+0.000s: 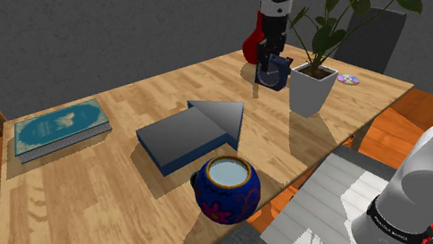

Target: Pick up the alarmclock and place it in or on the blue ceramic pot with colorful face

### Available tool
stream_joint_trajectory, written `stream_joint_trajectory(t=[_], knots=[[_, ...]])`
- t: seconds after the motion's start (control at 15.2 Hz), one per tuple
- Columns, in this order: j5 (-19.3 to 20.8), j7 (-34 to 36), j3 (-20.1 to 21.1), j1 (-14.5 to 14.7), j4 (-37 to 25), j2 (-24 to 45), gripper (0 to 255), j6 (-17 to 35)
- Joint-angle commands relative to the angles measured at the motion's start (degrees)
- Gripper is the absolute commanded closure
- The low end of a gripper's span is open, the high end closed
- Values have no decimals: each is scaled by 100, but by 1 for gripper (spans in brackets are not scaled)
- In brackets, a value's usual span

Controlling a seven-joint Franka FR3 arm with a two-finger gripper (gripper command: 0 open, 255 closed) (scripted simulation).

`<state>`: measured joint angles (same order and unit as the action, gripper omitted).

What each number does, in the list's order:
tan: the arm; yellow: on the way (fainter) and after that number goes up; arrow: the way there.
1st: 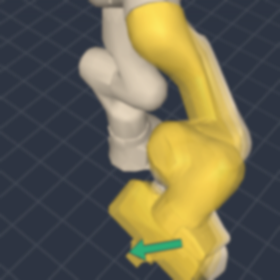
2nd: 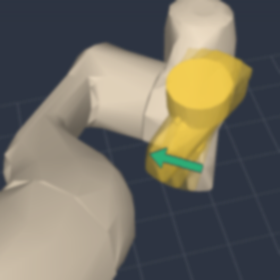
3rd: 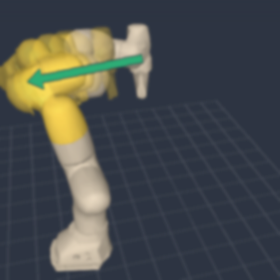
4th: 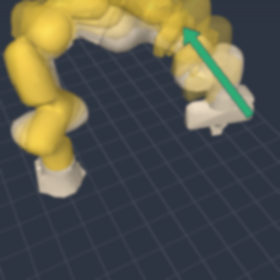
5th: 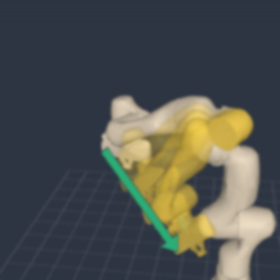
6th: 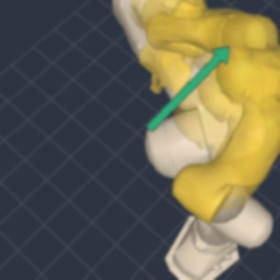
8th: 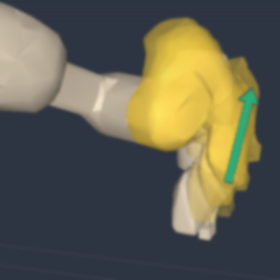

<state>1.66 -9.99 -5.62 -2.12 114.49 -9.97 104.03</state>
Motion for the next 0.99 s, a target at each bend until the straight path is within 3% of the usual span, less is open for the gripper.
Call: stream_joint_trajectory(t=[0.0, 0.26, 0.92], knots=[[0, -5, 0, 0, -144, -9, 255, -154], [-2, -9, 3, 2, -451, -5, 255, -457], [-203, 1287, 832, 526, 340, -883, 255, -560]])
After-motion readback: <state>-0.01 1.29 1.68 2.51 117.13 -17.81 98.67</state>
